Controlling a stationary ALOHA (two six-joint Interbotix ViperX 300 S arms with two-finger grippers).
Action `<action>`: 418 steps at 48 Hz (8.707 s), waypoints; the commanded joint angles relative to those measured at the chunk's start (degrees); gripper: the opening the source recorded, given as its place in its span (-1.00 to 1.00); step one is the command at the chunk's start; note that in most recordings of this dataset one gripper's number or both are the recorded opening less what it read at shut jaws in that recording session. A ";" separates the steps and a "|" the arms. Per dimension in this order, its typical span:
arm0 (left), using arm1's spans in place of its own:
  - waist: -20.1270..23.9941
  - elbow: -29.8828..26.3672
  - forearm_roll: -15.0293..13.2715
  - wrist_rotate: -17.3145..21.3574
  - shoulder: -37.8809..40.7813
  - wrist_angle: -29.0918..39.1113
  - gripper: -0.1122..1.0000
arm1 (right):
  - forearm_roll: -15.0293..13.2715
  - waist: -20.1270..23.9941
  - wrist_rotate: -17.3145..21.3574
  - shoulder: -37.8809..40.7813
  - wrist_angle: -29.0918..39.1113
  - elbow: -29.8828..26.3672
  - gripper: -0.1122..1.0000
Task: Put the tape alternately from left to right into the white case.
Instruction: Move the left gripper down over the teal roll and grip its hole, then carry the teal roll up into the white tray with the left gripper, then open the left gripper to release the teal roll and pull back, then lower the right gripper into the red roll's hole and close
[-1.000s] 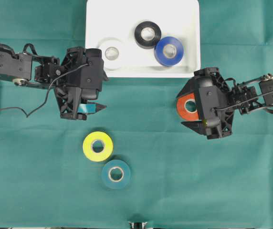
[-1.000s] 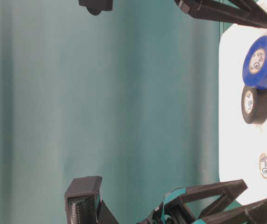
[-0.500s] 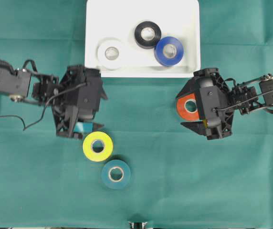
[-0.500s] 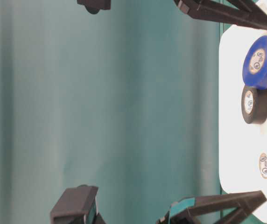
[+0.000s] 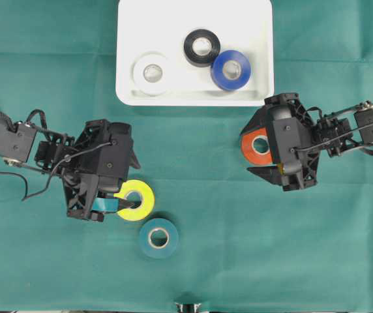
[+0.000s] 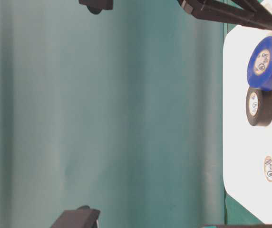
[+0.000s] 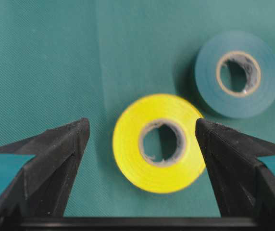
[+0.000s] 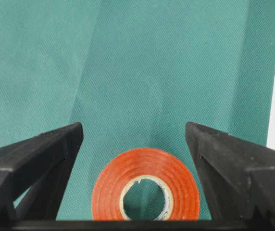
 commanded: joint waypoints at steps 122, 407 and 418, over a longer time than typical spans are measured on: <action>-5.63 -15.64 0.18 -5.45 19.42 0.35 -0.37 | -0.09 0.09 0.00 -1.23 -2.29 1.41 0.57; 9.32 -6.77 -0.09 17.58 2.90 3.43 1.00 | -0.09 0.09 0.09 -0.18 -4.39 1.58 0.57; 9.32 -6.77 0.00 17.58 2.90 3.34 1.00 | 0.00 0.18 0.09 -0.18 -4.39 1.85 0.57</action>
